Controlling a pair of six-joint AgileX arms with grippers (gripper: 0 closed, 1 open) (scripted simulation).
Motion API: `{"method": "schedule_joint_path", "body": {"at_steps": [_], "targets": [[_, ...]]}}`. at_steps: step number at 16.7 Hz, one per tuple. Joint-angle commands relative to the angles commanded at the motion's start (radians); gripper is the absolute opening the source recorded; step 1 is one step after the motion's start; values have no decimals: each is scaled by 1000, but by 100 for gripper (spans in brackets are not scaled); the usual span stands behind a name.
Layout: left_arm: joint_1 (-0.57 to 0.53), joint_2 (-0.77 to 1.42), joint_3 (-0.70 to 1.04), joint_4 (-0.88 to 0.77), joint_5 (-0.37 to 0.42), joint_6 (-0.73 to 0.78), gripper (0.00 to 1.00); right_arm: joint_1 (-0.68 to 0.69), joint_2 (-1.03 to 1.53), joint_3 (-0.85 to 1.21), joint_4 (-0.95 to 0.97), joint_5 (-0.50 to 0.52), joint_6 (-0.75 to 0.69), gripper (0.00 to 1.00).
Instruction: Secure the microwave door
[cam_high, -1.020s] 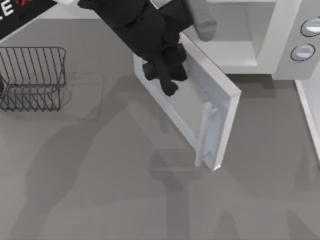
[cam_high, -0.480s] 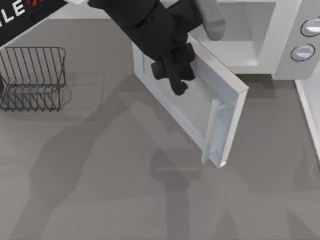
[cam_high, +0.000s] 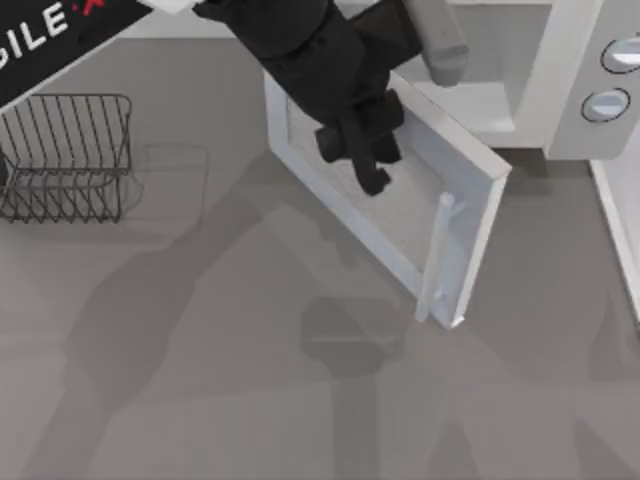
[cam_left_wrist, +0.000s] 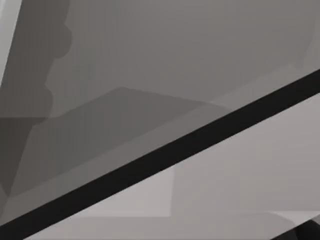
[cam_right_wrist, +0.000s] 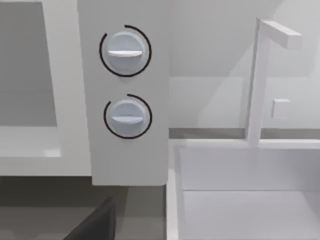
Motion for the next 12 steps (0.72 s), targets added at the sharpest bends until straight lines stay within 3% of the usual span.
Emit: {"method": "schedule_joint_path", "body": {"at_steps": [6,12], "targets": [[-121,50,7,6,-108,11,0,0,0,0,0,0,0,100],[-77,61,48,-7,-44,-27,0,0,0,0,0,0,0,100]]}}
